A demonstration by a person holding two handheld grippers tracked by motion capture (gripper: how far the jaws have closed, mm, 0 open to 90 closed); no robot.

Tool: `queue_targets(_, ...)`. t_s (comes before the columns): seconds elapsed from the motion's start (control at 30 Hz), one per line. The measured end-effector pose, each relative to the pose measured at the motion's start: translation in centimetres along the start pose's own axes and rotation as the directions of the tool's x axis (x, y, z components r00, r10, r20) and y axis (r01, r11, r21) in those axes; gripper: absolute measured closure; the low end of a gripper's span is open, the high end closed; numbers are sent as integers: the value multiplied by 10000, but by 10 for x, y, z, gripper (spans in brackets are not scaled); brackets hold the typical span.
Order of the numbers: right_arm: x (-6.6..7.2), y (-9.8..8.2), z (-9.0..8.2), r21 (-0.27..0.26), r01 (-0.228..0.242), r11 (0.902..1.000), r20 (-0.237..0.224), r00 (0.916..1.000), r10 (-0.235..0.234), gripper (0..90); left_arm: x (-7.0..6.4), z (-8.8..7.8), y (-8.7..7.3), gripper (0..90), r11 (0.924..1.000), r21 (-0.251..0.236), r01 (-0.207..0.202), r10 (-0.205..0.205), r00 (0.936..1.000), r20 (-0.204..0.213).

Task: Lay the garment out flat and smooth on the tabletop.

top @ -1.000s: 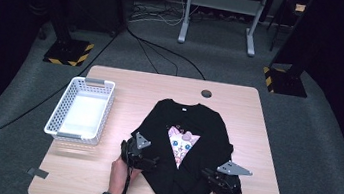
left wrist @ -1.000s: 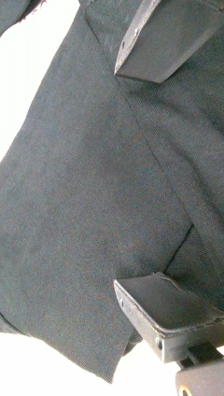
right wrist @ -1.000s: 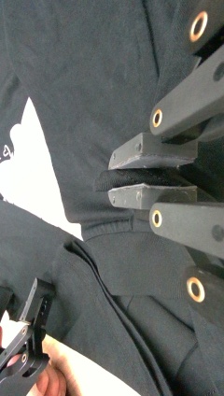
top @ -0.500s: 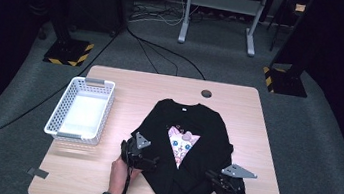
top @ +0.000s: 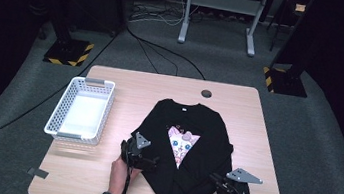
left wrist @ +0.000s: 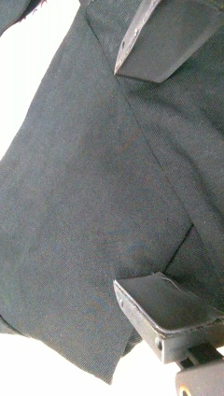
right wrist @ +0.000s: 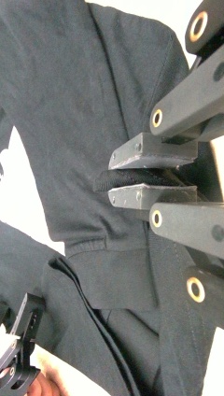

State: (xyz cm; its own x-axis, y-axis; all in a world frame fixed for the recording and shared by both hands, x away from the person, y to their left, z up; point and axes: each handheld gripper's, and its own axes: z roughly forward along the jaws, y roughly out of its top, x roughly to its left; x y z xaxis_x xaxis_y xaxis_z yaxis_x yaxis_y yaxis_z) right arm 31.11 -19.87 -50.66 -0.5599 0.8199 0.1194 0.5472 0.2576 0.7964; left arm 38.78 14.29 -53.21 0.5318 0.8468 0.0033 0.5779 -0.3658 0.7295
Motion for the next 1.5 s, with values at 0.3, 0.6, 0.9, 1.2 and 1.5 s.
queue_targets(0.3, -3, -4, -7, -13, -18, 10000, 157, 9999, 18, 804, 0, 0, 0, 15, 10000, 0, 6, -6, 10000, -13)
queue_targets(0.6, -4, -8, -10, 43, -53, 10000, 217, 9998, 52, 802, 0, 0, 0, 15, 10000, -3, 19, -19, 10000, -26)
queue_targets(0.9, -4, -10, -14, 14, -68, 10000, 258, 9996, 68, 801, 0, 0, 0, 15, 10000, -1, 24, -24, 10000, -22)
queue_targets(1.2, -1, -15, -22, -15, -4, 10000, 341, 9994, 4, 798, 0, 0, 0, 15, 10000, -3, 21, -21, 10000, -27)
queue_targets(1.5, 4, -26, -42, -49, 117, 9999, 465, 9989, -114, 766, 0, 0, 0, 15, 10000, -10, 3, -3, 10000, -42)
